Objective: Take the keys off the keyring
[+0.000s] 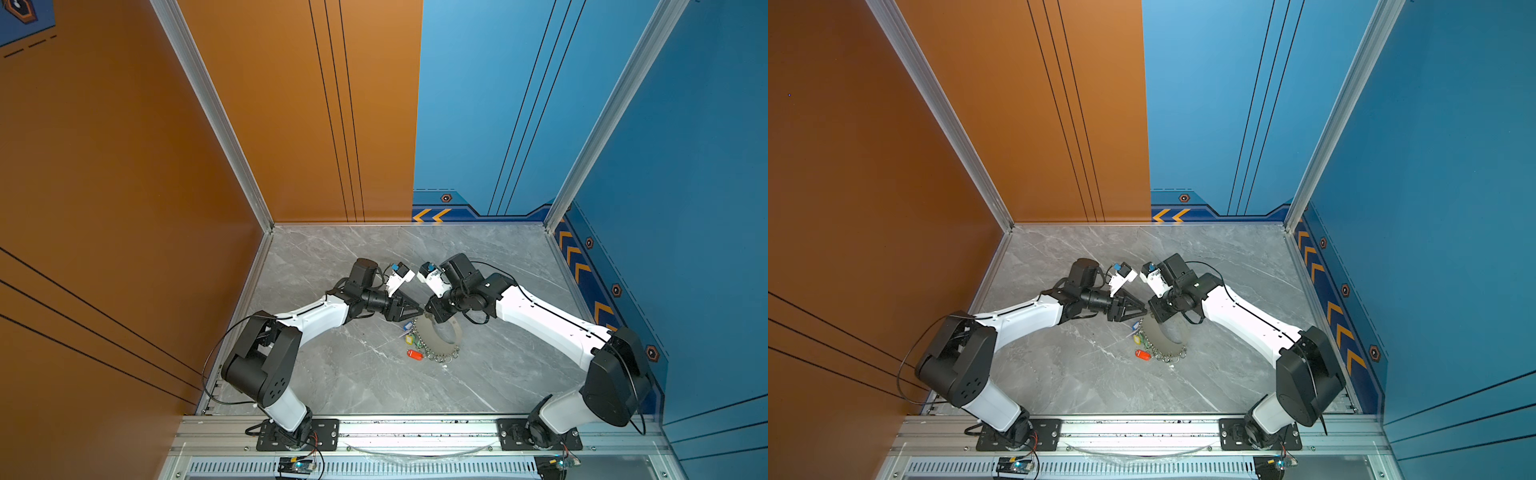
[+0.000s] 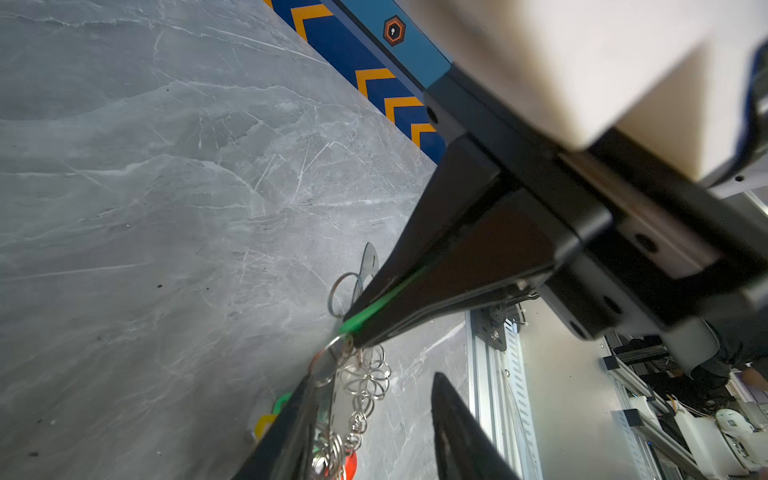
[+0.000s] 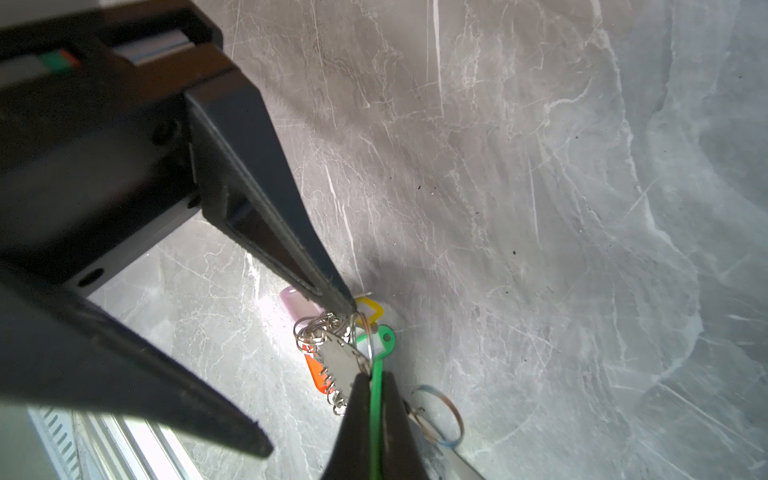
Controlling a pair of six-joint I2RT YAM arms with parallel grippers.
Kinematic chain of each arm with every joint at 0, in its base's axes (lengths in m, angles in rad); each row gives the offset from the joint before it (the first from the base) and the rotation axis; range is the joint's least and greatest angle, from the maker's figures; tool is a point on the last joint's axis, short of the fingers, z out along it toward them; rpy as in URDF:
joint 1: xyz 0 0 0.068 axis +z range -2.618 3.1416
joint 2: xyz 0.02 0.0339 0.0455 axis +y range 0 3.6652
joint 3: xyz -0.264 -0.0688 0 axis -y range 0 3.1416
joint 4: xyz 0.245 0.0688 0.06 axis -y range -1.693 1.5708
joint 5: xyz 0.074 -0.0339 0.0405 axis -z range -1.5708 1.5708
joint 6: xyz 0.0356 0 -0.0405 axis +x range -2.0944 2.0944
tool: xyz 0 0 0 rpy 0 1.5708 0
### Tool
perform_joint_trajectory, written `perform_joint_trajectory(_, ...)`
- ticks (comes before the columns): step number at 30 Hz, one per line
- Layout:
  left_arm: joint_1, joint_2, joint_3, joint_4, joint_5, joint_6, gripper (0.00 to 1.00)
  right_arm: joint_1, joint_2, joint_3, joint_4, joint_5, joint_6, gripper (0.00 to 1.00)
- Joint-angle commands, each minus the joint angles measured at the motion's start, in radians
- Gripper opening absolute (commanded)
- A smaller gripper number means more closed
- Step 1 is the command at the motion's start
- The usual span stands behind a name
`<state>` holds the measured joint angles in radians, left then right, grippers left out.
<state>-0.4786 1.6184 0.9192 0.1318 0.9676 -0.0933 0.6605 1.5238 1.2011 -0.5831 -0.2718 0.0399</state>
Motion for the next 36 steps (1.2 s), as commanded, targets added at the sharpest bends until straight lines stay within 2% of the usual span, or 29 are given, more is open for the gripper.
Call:
perform_joint_trajectory(1,0.011,-0.044,-0.009,0.008,-0.035,0.029,0.46,0.006,-0.035,-0.001,0.022,-0.035,-0.021,0.03)
perform_joint_trajectory(5,0.025,-0.037,-0.011,0.016,-0.051,0.023,0.46,0.009,-0.037,-0.001,0.022,-0.036,-0.021,0.03)
perform_joint_trajectory(13,-0.018,-0.005,0.003,0.016,-0.027,0.018,0.41,0.011,-0.042,0.000,0.021,-0.024,-0.018,0.03)
perform_joint_trajectory(16,-0.021,0.006,0.009,0.016,-0.018,0.014,0.32,0.013,-0.041,0.004,0.024,-0.026,-0.020,0.03)
perform_joint_trajectory(22,-0.020,0.003,0.007,0.016,-0.023,0.013,0.05,0.013,-0.044,0.008,0.023,-0.024,-0.021,0.03)
perform_joint_trajectory(24,-0.017,0.001,0.008,0.017,-0.021,0.013,0.00,0.011,-0.047,0.005,0.026,-0.025,-0.020,0.03)
perform_joint_trajectory(33,-0.011,-0.042,-0.016,0.017,-0.081,-0.002,0.00,-0.014,-0.061,-0.076,0.092,-0.040,0.020,0.03)
perform_joint_trajectory(36,-0.010,-0.070,-0.046,0.085,-0.093,-0.060,0.00,-0.016,-0.068,-0.111,0.134,-0.056,0.048,0.03)
